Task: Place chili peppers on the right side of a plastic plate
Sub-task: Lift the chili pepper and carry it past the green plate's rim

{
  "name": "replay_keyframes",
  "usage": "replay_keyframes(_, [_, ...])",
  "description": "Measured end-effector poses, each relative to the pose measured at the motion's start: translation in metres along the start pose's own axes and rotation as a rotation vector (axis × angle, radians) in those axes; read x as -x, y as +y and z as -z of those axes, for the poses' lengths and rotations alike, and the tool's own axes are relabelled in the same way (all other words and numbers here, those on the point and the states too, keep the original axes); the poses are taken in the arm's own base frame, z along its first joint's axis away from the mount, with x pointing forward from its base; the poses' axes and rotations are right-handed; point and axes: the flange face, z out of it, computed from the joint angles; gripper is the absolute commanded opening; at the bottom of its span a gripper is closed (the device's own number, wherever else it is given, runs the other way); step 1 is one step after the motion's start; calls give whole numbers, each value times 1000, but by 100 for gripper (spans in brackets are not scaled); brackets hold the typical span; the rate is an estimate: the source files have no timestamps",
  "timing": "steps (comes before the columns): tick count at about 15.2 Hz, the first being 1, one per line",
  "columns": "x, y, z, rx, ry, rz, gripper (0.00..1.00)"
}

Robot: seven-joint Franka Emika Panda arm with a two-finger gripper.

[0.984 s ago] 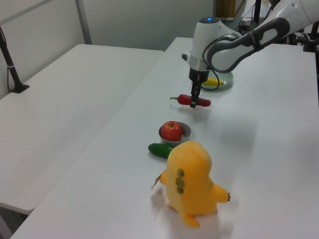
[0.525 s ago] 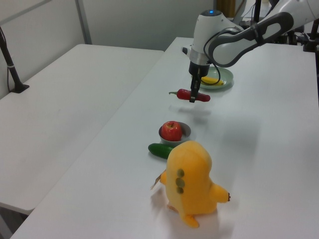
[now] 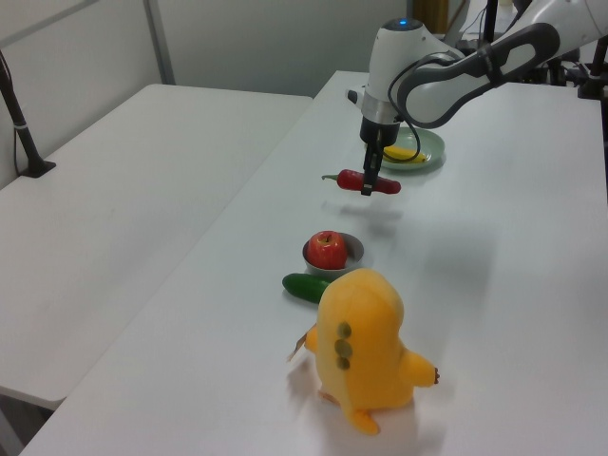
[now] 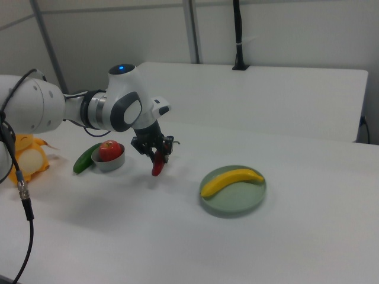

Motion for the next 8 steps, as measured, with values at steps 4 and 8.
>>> replay_keyframes(4, [0, 9, 19, 4, 3, -12, 0])
replay_keyframes(8, [2, 46, 63, 27, 47, -63, 0])
